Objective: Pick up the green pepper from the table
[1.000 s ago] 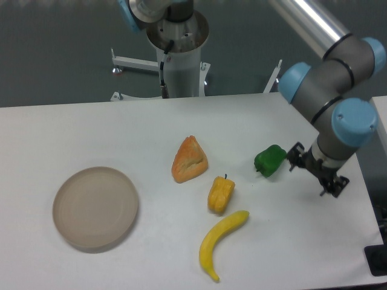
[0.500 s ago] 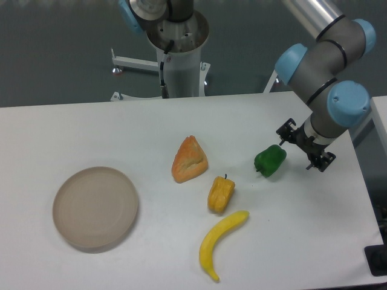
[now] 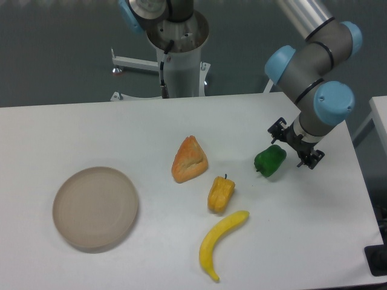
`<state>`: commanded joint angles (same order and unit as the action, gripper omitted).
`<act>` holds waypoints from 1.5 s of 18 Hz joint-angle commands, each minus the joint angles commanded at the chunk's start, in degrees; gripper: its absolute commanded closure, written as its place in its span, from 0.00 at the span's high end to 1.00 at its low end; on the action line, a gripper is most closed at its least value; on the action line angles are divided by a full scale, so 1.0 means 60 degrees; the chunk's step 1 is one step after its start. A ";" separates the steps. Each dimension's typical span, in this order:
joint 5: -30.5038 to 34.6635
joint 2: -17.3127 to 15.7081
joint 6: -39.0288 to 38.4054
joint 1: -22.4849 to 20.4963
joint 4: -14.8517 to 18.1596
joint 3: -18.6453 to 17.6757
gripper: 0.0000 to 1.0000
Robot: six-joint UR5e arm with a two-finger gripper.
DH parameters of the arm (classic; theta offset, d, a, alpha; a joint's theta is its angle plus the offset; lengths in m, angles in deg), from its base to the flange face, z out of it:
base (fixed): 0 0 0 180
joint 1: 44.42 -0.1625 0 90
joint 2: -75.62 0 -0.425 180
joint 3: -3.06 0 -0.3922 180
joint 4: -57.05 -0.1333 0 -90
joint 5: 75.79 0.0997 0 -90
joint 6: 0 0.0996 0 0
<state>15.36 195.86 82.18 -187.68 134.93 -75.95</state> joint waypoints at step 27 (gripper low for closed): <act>-0.0586 -0.0278 -0.0235 0.0044 -0.1700 -0.1290 0.39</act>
<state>11.84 194.19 80.77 -187.42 124.73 -83.69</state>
